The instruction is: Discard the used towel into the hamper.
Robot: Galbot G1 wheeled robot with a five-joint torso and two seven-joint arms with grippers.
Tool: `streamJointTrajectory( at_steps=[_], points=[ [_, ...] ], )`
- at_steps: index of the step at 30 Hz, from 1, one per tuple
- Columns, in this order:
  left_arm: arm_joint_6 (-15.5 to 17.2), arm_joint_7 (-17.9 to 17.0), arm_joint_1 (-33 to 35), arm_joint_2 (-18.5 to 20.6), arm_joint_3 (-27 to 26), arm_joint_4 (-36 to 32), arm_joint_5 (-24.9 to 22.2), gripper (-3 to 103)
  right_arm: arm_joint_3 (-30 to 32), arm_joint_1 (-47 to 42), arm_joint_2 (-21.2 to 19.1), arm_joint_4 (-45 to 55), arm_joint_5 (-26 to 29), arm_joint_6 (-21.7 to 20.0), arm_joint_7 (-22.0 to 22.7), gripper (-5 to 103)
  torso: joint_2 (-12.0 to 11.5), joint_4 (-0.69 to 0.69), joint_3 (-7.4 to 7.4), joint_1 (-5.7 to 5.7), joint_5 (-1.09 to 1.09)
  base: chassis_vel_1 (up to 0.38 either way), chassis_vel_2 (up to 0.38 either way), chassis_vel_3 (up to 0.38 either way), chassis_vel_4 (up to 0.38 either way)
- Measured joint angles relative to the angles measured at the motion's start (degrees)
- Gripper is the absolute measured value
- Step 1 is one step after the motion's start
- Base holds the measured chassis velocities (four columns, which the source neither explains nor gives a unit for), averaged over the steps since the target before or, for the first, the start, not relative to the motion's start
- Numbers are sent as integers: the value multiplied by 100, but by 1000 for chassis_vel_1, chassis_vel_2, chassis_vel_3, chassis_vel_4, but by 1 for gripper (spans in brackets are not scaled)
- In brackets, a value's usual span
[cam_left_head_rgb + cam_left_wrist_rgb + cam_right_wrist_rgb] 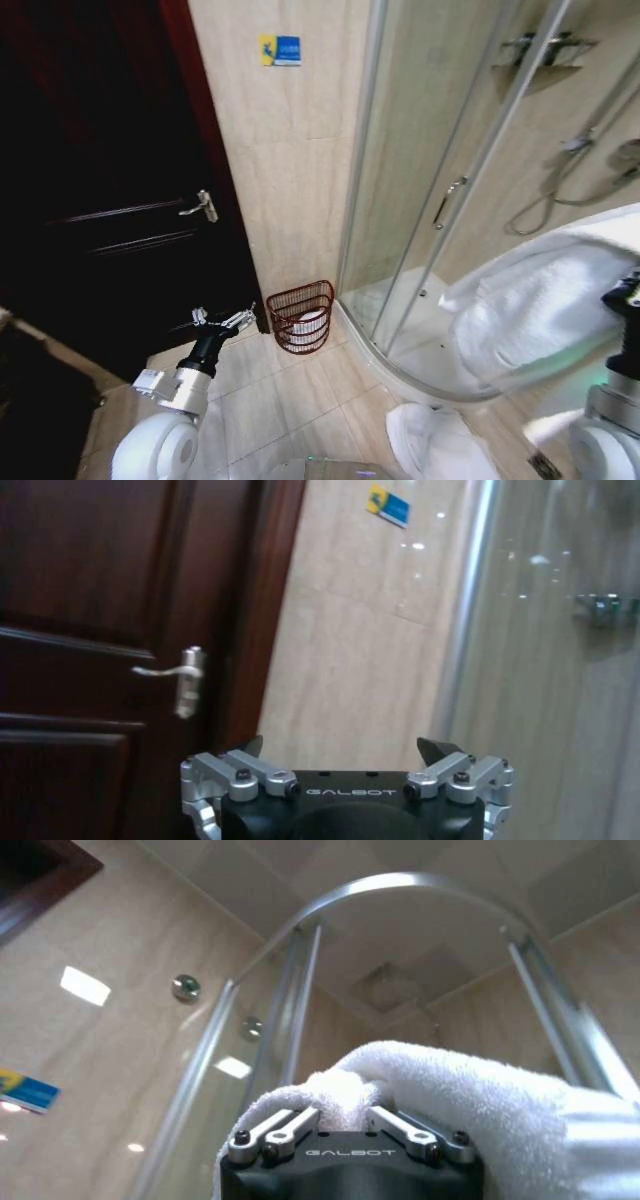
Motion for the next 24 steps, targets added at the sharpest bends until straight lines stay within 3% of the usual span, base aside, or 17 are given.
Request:
streamJointTrajectory(
  at_steps=[12, 24],
  points=[
    [0, 0, 0, 0, 0, 0, 0, 100, -24, 122, -63, -157, 216, 148, -135, 5, 0, 0, 1, 2, 3, 106, 120, 117, 114],
    [0, 0, 0, 0, 0, 0, 0, 100, -209, 291, -142, -199, 265, -117, -160, 5, 0, -1, 0, 1, -1, 79, 61, 67, 68]
  ],
)
